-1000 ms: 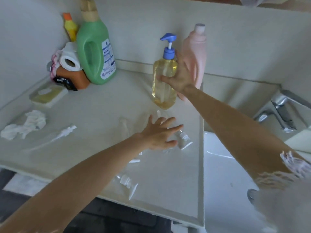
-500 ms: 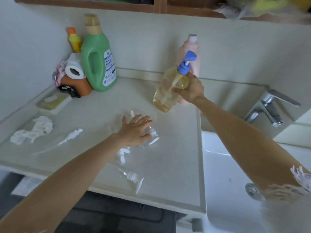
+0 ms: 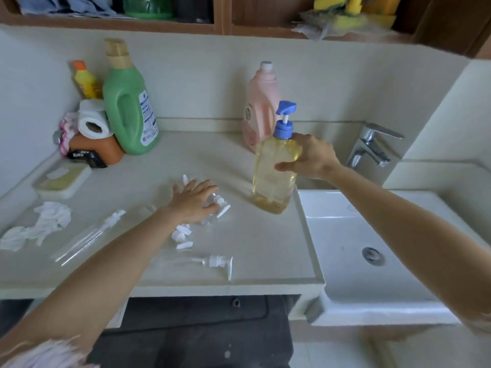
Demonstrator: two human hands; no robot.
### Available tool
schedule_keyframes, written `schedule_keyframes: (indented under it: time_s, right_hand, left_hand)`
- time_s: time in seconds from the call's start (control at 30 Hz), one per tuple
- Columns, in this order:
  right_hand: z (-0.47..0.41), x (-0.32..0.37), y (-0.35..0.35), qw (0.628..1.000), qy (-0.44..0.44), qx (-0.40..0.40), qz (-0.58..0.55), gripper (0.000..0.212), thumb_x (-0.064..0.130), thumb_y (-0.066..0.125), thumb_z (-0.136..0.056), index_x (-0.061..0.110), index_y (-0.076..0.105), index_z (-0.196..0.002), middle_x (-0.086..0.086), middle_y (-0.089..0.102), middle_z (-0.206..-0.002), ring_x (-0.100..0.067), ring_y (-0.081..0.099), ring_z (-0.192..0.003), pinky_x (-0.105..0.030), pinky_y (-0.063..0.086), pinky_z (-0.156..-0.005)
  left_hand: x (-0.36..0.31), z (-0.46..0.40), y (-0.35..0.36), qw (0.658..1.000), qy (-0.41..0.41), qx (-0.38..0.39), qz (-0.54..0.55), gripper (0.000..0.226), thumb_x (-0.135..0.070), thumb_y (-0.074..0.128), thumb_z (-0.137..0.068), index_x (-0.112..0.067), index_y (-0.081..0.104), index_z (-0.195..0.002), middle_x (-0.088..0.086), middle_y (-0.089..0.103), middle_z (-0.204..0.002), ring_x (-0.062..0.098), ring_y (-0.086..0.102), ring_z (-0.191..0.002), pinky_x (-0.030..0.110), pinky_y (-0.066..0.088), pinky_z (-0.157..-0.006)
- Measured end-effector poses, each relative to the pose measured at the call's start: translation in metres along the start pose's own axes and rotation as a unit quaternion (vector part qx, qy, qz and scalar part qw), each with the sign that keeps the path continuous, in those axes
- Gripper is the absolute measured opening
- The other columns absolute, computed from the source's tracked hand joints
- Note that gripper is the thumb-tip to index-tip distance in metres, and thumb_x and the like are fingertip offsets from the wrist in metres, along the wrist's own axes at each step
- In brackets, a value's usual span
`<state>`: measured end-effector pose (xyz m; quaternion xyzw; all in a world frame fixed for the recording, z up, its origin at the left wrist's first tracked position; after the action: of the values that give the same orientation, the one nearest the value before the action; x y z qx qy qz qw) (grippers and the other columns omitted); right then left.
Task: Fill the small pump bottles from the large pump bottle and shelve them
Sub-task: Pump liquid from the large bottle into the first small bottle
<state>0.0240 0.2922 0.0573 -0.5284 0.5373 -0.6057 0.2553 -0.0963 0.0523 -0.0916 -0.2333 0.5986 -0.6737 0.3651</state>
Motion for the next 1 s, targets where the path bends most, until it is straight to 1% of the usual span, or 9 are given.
schedule_keyframes:
  time_s: [0.27, 0.4, 0.57, 0.63, 0.7, 0.77, 0.87, 0.93, 1.0]
  right_hand:
    - [0.041, -0.005, 0.007, 0.997, 0.028, -0.009, -0.067, 0.078, 0.053, 0.078, -0.068, 0.042, 0.043, -0.137, 0.002, 0.061, -0.121, -0.026, 0.056, -0.113, -0.031, 0.041, -0.087]
    - [0.047, -0.006, 0.003, 0.995, 0.04, -0.02, -0.092, 0.081, 0.05, 0.081, -0.068, 0.039, 0.043, -0.138, 0.002, 0.06, -0.124, -0.024, 0.055, -0.114, -0.031, 0.043, -0.09]
    - [0.049, -0.015, 0.008, 0.993, 0.059, -0.009, -0.105, 0.084, 0.053, 0.081, -0.064, 0.04, 0.042, -0.137, 0.002, 0.058, -0.125, -0.023, 0.055, -0.114, -0.039, 0.047, -0.096]
    - [0.051, -0.015, 0.014, 0.985, 0.053, 0.018, -0.161, 0.09, 0.055, 0.079, -0.063, 0.04, 0.037, -0.141, 0.002, 0.052, -0.13, -0.019, 0.051, -0.12, -0.038, 0.043, -0.102]
    - [0.059, -0.01, 0.013, 0.968, 0.045, 0.012, -0.245, 0.091, 0.049, 0.077, -0.072, 0.036, 0.029, -0.147, 0.003, 0.038, -0.135, -0.011, 0.039, -0.126, -0.029, 0.032, -0.105]
    - [0.074, -0.006, -0.003, 0.955, 0.018, -0.087, -0.282, 0.079, 0.037, 0.075, -0.081, 0.029, 0.032, -0.147, 0.001, 0.035, -0.134, -0.01, 0.036, -0.126, -0.023, 0.029, -0.103]
    - [0.1, 0.017, -0.031, 0.926, -0.078, -0.226, -0.293, 0.045, 0.028, 0.07, -0.081, 0.022, 0.059, -0.124, 0.01, 0.048, -0.117, -0.011, 0.052, -0.113, -0.026, 0.043, -0.098]
    - [0.105, 0.036, -0.038, 0.906, -0.16, -0.251, -0.302, 0.027, 0.02, 0.066, -0.077, 0.026, 0.065, -0.103, 0.018, 0.054, -0.105, -0.005, 0.058, -0.098, -0.027, 0.05, -0.089]
    - [0.105, 0.05, -0.034, 0.895, -0.212, -0.228, -0.32, 0.022, 0.015, 0.065, -0.078, 0.025, 0.065, -0.098, 0.021, 0.057, -0.099, -0.003, 0.061, -0.089, -0.026, 0.053, -0.081]
  left_hand:
    - [-0.021, -0.005, -0.007, 0.997, 0.048, 0.016, -0.05, 0.048, -0.032, 0.048, -0.092, -0.044, 0.041, -0.138, -0.002, 0.009, -0.157, 0.026, -0.001, -0.145, 0.057, 0.013, -0.112]
    - [-0.026, -0.012, -0.018, 0.993, 0.064, 0.004, -0.102, 0.045, -0.02, 0.049, -0.091, -0.038, 0.052, -0.132, 0.001, 0.018, -0.155, 0.027, 0.001, -0.145, 0.061, 0.009, -0.113]
    - [-0.038, -0.02, -0.022, 0.98, 0.115, -0.033, -0.157, 0.034, -0.026, 0.052, -0.093, -0.037, 0.056, -0.126, -0.006, 0.038, -0.145, 0.021, 0.019, -0.141, 0.049, 0.02, -0.109]
    - [-0.046, -0.017, -0.036, 0.979, 0.149, -0.102, -0.097, 0.033, -0.028, 0.056, -0.09, -0.033, 0.059, -0.122, -0.008, 0.053, -0.133, 0.019, 0.036, -0.132, 0.043, 0.03, -0.103]
    - [-0.051, -0.009, -0.061, 0.969, 0.163, -0.183, 0.029, 0.031, -0.028, 0.061, -0.089, -0.027, 0.062, -0.12, -0.005, 0.061, -0.125, 0.022, 0.051, -0.121, 0.038, 0.041, -0.096]
    - [-0.05, 0.004, -0.088, 0.944, 0.15, -0.231, 0.183, 0.029, -0.028, 0.064, -0.089, -0.019, 0.063, -0.117, -0.001, 0.066, -0.117, 0.024, 0.06, -0.109, 0.035, 0.047, -0.09]
    - [-0.057, 0.033, -0.126, 0.877, 0.154, -0.245, 0.383, 0.022, -0.032, 0.062, -0.087, -0.022, 0.061, -0.106, -0.004, 0.07, -0.1, 0.013, 0.066, -0.094, 0.027, 0.047, -0.086]
    - [-0.068, 0.051, -0.146, 0.826, 0.159, -0.23, 0.49, 0.01, -0.026, 0.06, -0.089, -0.028, 0.059, -0.099, -0.014, 0.071, -0.09, 0.0, 0.065, -0.087, 0.022, 0.049, -0.08]
    - [-0.081, 0.067, -0.158, 0.783, 0.146, -0.207, 0.568, 0.017, -0.013, 0.056, -0.094, -0.028, 0.059, -0.1, -0.019, 0.071, -0.088, -0.005, 0.062, -0.084, 0.021, 0.049, -0.071]
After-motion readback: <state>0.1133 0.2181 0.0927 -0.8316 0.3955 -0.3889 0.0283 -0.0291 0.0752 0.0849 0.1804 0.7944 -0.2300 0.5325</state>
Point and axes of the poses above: each hand's wrist, its own z-axis away from the middle knuckle, its own y-axis out of the palm, x = y × z, the point moved 8 cm from there along -z, towards the middle knuckle
